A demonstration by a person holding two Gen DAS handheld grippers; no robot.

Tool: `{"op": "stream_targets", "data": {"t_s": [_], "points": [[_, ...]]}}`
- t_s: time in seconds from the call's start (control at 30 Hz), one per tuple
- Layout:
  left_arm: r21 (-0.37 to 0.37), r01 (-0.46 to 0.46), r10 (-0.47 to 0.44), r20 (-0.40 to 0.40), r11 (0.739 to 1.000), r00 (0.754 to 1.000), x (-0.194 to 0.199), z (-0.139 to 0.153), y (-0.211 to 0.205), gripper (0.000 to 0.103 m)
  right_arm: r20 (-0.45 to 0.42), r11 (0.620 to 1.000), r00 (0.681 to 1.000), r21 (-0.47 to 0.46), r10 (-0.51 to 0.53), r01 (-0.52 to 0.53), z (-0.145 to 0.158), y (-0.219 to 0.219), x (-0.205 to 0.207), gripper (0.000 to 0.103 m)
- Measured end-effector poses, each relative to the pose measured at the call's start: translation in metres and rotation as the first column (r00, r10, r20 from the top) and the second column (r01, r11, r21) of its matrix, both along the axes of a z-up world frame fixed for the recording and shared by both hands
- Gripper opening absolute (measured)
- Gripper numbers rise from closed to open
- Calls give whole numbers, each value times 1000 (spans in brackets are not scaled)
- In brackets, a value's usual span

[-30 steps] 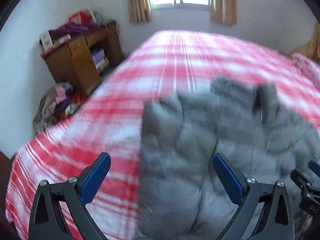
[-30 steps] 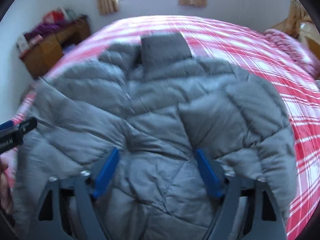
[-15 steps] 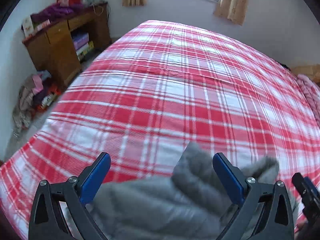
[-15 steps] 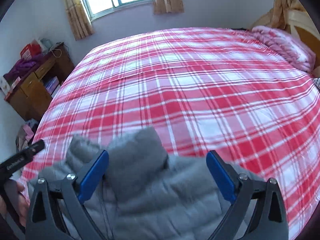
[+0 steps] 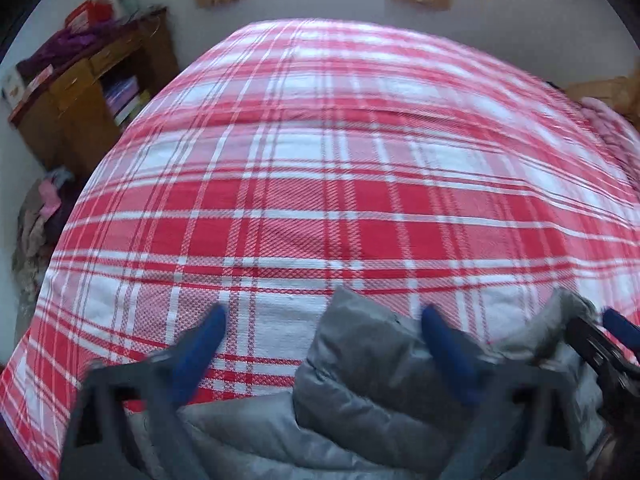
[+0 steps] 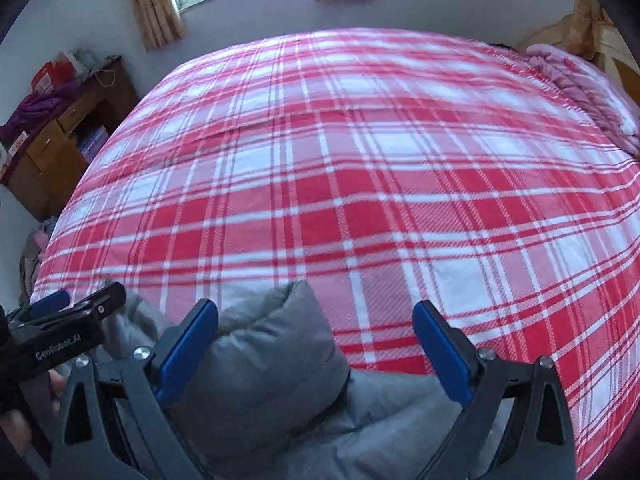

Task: Fold large clothes
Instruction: 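Lift the hem with both grippers and carry it toward the collar, then lay the hem over the collar and open both grippers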

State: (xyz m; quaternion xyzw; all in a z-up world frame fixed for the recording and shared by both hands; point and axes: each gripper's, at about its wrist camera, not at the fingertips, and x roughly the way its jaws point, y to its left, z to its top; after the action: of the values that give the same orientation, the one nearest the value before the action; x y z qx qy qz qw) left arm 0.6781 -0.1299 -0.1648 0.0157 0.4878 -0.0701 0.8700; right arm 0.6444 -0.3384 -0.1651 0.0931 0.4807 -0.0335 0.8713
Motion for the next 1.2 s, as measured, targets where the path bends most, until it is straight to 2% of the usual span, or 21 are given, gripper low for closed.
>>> {"op": "stream_targets", "data": {"t_s": [0.03, 0.07, 0.1, 0.13, 0.17, 0.23, 0.33, 0.5, 0.67, 0.77, 0.87, 1.0, 1.07, 1.1, 1.13, 1.17, 1.2], "points": [[-49, 50, -51, -21, 998, 998, -5, 1, 2, 33, -3, 1000, 1000, 10, 17, -17, 0, 0, -2, 75], [-67, 78, -80, -37, 995, 996, -9, 2, 3, 22, -16, 999, 999, 15, 47, -47, 0, 1, -5, 48], [-69, 91, -93, -33, 993, 995, -13, 4, 5, 12, -46, 995, 995, 23, 93, -92, -1, 2, -9, 37], [-66, 114, -113, 7, 991, 994, -25, 12, 9, 11, -58, 994, 992, 27, 112, -110, 0, 1, -14, 22], [-58, 124, -122, 27, 991, 992, -31, 16, 11, 10, -53, 993, 992, 24, 114, -113, 3, 0, -19, 17], [-63, 150, -146, 65, 987, 987, -54, 27, 20, 6, -23, 991, 991, 24, 132, -132, 14, -4, -36, 12], [-82, 164, -155, 102, 983, 983, -82, 35, 34, 4, 1, 986, 986, 17, 165, -165, 24, -8, -59, 9], [-75, 162, -149, 156, 984, 977, -131, 30, 55, 3, 49, 974, 973, -25, 227, -225, 34, -7, -103, 8], [-81, 120, -112, 100, 989, 989, -140, -5, 62, 1, 82, 970, 966, -46, 243, -240, 18, -8, -132, 7], [-61, 114, -110, 74, 992, 991, -142, -22, 58, 1, 55, 970, 970, -56, 238, -235, -4, -11, -137, 7], [-50, 70, -64, 106, 996, 992, -144, -10, 59, 1, 45, 971, 972, -80, 229, -225, -20, -15, -136, 7], [-75, 21, -8, 176, 997, 984, -145, 27, 67, 2, 74, 971, 971, -88, 229, -223, -16, -17, -138, 7], [-101, -20, 40, 201, 995, 979, -143, 41, 74, 6, 89, 972, 971, -102, 221, -212, -13, -19, -137, 7], [-103, -43, 62, 198, 994, 978, -140, 44, 75, 27, 92, 973, 972, -102, 215, -206, -14, -19, -138, 7], [-93, -69, 85, 183, 993, 979, -134, 46, 75, 66, 93, 975, 973, -99, 210, -200, -14, -21, -137, 7], [-91, -83, 98, 184, 992, 978, -131, 46, 75, 80, 91, 976, 975, -94, 204, -196, -17, -22, -137, 7], [-100, -90, 109, 206, 991, 972, -130, 47, 75, 83, 89, 977, 975, -92, 201, -193, -20, -23, -136, 7]]}}
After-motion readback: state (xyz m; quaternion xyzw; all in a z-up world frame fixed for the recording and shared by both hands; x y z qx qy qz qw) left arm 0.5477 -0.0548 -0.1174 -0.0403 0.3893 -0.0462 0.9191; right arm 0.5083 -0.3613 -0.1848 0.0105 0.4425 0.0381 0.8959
